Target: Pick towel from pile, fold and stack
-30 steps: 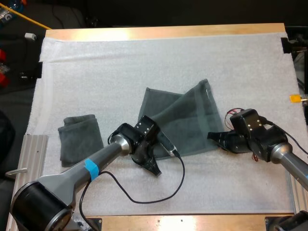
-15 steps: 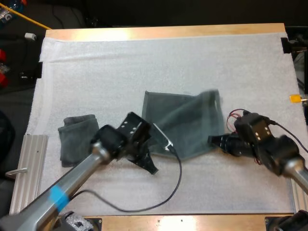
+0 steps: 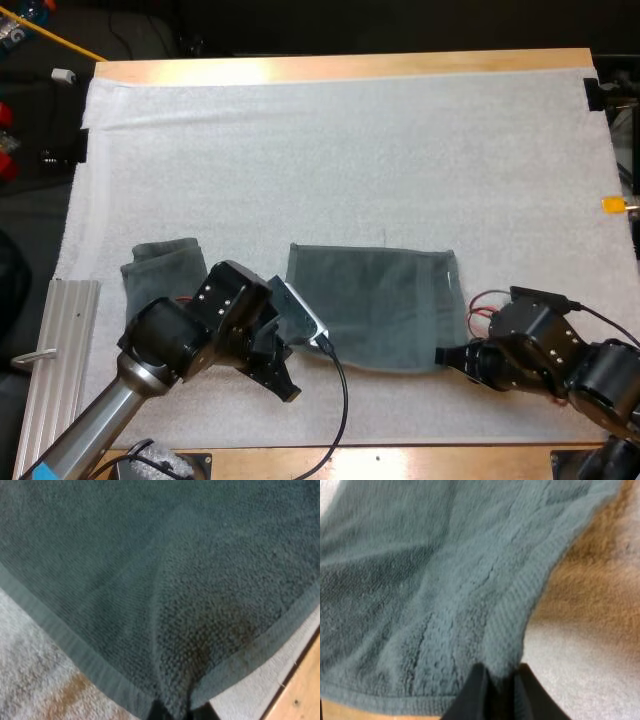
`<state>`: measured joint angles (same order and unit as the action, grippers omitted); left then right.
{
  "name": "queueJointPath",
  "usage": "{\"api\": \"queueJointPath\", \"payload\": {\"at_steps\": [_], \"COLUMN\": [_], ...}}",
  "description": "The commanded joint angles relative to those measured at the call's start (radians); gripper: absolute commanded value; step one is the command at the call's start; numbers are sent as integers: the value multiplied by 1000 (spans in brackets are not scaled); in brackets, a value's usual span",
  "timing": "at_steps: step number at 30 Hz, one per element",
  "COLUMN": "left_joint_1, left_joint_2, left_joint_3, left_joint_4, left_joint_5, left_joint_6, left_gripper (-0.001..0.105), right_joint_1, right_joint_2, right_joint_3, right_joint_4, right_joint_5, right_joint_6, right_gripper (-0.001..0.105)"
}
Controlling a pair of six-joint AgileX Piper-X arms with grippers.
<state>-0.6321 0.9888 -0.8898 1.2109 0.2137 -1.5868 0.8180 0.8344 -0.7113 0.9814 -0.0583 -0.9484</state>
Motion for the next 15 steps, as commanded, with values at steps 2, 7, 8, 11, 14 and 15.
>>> {"api": "queueJointPath", "payload": {"at_steps": [2, 7, 8, 11, 14, 15], "left_joint_1": [-5, -5, -5, -1, 27, 44], "left_joint_2": [15, 126, 143, 232, 310, 335], "left_joint_3": [-2, 0, 0, 0, 0, 0], "left_joint_4": [-48, -193, -205, -240, -275, -297], "left_joint_5": [6, 6, 6, -29, -102, -127], "left_joint_6": [0, 0, 0, 0, -3, -20], "left_gripper": [0, 0, 0, 0, 0, 0], "right_joint_1": [0, -47, -58, -112, -169, -190], "right_joint_2": [9, 115, 136, 220, 294, 320], "right_joint_3": [-9, -9, -9, -9, -9, -9], "right_joint_4": [-16, -78, -95, -176, -248, -265], "right_joint_5": [46, 100, 96, 54, 46, 46], "right_joint_6": [11, 56, 56, 56, 56, 56], "right_gripper": [0, 0, 0, 0, 0, 0]}}
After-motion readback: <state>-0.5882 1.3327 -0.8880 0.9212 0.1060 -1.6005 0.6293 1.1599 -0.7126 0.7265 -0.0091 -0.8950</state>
